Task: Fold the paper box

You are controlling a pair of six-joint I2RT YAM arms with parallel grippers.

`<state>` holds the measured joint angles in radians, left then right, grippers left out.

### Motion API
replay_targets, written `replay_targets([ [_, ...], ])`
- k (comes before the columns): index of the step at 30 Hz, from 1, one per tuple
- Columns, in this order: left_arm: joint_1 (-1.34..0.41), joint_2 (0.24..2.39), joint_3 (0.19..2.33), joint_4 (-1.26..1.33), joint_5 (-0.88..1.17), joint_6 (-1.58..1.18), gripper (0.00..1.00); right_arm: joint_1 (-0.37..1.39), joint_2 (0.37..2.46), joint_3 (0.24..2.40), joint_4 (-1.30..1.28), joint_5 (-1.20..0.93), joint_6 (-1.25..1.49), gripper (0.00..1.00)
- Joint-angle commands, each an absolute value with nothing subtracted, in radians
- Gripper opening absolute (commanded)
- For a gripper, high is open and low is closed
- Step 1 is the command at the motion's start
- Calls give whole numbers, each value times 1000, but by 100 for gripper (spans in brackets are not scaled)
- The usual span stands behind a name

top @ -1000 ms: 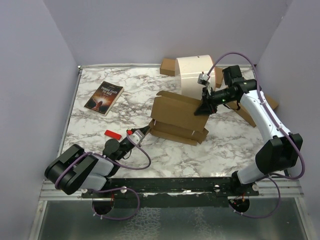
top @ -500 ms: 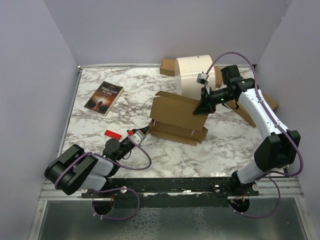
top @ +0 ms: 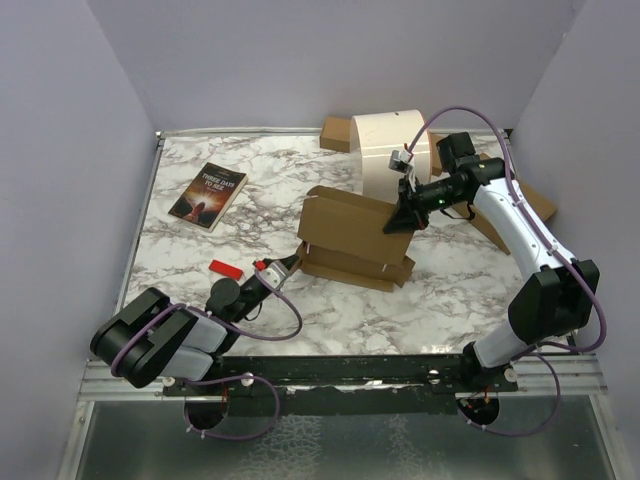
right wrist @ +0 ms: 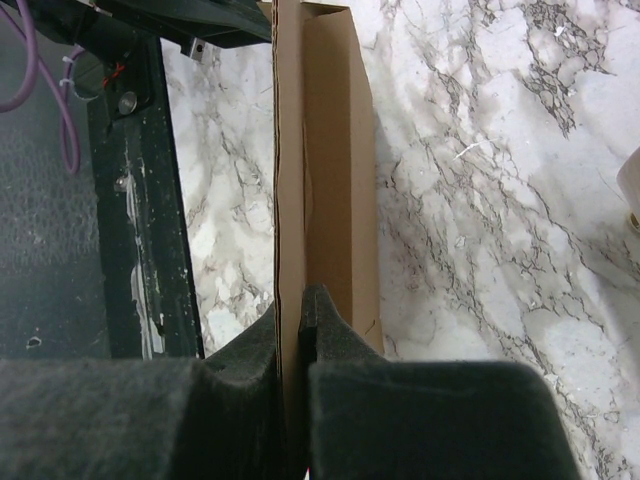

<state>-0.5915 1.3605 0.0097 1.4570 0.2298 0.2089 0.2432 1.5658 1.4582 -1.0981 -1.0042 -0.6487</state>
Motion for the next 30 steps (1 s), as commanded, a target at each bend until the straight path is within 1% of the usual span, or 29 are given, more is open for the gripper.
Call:
replay_targets([
  [1, -607, 1353, -33, 1515, 242, 160, 0, 255, 1556, 1439, -1115, -991, -672, 1],
  [11, -606, 1316, -37, 1462, 234, 87, 10, 257, 1540, 1421, -1162, -972, -721, 1],
  [19, -606, 1242, -29, 1363, 208, 63, 16, 258, 1534, 1440, -1170, -980, -725, 1],
  [27, -606, 1157, -40, 1311, 181, 17, 26, 258, 1528, 1444, -1169, -963, -724, 1],
  [28, -606, 1138, -47, 1310, 172, 8, 29, 258, 1525, 1443, -1166, -961, -723, 1],
  [30, -606, 1073, -69, 1307, 148, -15, 38, 257, 1525, 1445, -1162, -956, -718, 1],
])
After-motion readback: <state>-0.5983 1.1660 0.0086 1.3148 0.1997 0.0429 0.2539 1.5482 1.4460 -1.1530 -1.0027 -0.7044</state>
